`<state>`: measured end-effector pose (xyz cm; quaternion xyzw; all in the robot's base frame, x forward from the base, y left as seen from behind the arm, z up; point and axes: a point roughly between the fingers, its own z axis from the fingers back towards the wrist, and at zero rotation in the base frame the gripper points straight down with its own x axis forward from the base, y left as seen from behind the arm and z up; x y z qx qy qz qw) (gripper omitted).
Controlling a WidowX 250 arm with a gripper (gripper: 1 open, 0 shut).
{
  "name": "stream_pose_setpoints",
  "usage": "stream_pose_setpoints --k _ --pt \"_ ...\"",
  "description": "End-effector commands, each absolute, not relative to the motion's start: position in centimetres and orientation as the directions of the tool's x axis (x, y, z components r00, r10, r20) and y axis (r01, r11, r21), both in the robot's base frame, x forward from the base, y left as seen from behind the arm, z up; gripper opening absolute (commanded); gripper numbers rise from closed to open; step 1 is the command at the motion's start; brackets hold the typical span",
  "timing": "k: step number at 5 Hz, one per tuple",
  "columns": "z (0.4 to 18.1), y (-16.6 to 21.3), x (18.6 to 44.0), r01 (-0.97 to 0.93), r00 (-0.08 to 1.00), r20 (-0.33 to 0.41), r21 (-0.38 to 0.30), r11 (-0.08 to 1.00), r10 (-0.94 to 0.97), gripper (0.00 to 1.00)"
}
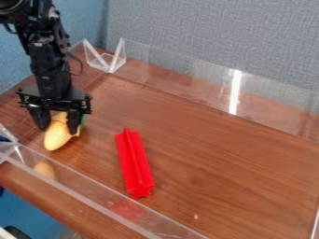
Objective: Push the yellow object to the right side of the table
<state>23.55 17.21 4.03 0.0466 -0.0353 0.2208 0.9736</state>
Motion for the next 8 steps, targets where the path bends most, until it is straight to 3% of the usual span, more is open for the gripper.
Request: stream_pose_setpoints --k 1,2,4,7,8 --pt "5.6 17.3 25.1 -0.423 0.902 0.132 0.082 0.902 0.411 0.00" --pt "7.0 16.4 26.2 -0.403 0.909 0.146 0.076 0.912 0.389 0.00" --pt "10.0 15.8 25.8 -0.299 0.941 0.189 0.073 0.951 0.281 0.00" --pt "19.8 9.6 27.0 0.111 0.937 0.323 0.078 0.991 -0.130 0.00" --pt "20.2 5.0 28.2 0.249 0.908 0.333 0.063 0.966 -0.256 0.00"
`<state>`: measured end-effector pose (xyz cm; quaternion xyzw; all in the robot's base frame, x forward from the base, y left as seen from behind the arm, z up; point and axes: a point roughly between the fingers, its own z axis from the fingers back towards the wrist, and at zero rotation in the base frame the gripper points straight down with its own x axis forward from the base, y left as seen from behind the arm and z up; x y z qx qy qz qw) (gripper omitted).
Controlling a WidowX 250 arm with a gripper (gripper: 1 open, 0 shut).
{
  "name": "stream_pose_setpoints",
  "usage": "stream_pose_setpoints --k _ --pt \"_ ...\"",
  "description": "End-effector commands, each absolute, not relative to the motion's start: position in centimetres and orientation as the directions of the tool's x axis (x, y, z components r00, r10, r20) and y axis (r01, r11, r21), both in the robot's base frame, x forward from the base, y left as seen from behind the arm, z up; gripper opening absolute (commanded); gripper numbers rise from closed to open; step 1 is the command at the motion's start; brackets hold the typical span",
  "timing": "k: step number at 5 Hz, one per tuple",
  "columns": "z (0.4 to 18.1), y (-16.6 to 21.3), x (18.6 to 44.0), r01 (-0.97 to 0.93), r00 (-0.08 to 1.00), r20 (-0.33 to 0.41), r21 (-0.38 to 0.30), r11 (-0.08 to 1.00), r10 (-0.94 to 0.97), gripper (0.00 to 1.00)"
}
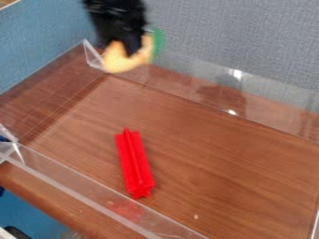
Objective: Push the yellow object to the right side of the table
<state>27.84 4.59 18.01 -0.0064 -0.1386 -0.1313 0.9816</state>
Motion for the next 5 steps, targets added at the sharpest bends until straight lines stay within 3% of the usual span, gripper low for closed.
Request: stream_pose_setpoints --k 1,3,5 --pt "19.8 0.3 29.3 0.348 0.880 0.324 0.055 0.936 -0.347 0.00" --pt "15.1 -7.3 32.2 0.470 0.840 0.289 0.034 0.882 -0.459 0.00" --pt "9.1 -10.7 32.7 0.552 0.811 0.228 0.004 0.834 -0.538 0.00"
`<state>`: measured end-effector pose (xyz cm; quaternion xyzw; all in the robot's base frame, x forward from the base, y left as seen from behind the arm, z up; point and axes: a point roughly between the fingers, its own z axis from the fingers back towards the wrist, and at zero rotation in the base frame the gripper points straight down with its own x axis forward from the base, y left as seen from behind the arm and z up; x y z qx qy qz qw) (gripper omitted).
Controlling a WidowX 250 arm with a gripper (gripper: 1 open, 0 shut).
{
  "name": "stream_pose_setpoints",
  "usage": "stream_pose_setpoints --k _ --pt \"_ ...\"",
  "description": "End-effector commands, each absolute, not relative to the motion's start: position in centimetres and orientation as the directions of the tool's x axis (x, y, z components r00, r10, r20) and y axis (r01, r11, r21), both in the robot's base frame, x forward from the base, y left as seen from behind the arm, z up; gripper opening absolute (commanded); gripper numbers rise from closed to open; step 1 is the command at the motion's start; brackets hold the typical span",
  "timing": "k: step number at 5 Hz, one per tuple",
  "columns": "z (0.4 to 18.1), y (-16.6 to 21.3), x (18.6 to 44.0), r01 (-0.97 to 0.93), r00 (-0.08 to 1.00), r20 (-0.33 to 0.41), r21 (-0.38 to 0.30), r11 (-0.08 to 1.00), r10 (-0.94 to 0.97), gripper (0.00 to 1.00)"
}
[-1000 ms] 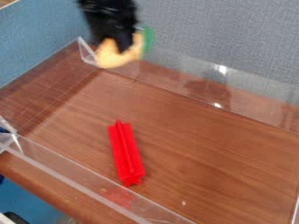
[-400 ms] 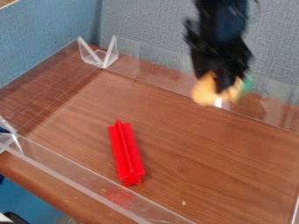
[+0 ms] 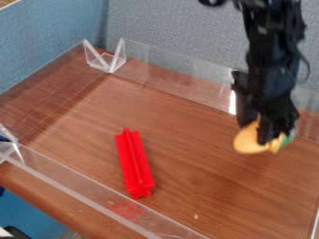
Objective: Push the yellow object to the right side of the table
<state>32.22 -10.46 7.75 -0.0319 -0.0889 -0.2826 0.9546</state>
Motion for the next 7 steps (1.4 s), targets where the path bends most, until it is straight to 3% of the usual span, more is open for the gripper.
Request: stream_pose_setpoints --k 1,2,5,7 --pt "6.5 -11.2 33.0 0.589 0.793 0.201 -0.017 0.808 -0.575 0.00" --pt "4.5 -10.9 32.7 0.607 0.785 0.176 -0.030 0.794 -0.594 0.00" --pt "0.9 -10.7 32.6 0.590 0.807 0.095 -0.066 0.805 -0.583 0.00" --pt "0.1 -10.7 32.3 0.625 0.781 0.045 -0.079 0.777 -0.623 0.00"
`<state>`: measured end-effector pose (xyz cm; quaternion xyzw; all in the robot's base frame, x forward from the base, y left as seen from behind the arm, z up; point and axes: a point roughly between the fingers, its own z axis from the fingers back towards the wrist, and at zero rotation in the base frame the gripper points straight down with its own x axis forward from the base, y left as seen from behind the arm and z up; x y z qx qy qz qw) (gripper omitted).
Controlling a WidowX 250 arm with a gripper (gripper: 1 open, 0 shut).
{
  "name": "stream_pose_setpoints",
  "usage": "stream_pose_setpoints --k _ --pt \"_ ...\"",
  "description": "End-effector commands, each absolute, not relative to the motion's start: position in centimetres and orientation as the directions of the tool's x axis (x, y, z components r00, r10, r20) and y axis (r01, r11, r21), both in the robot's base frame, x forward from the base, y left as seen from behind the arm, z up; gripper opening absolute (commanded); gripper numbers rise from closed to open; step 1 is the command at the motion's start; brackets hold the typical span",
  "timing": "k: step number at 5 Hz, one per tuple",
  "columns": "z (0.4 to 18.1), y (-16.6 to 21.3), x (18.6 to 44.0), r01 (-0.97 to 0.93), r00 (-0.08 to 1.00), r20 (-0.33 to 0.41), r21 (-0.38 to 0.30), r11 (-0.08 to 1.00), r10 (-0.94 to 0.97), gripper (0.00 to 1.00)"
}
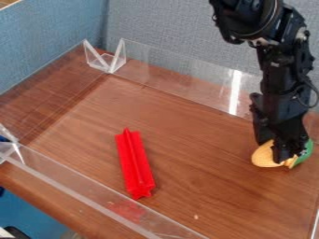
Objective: Push the yellow object to the right side of the table
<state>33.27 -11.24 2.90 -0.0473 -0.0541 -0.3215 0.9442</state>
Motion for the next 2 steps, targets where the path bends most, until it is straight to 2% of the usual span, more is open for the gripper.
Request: stream_pose_setpoints --k 1,2 --pt "0.3 -10.6 32.0 0.668 0.743 0.023 -0.086 0.739 -0.669 0.00" --pt "-0.6 -9.5 31.2 0.697 0.715 0.003 -0.095 0.711 -0.699 0.00"
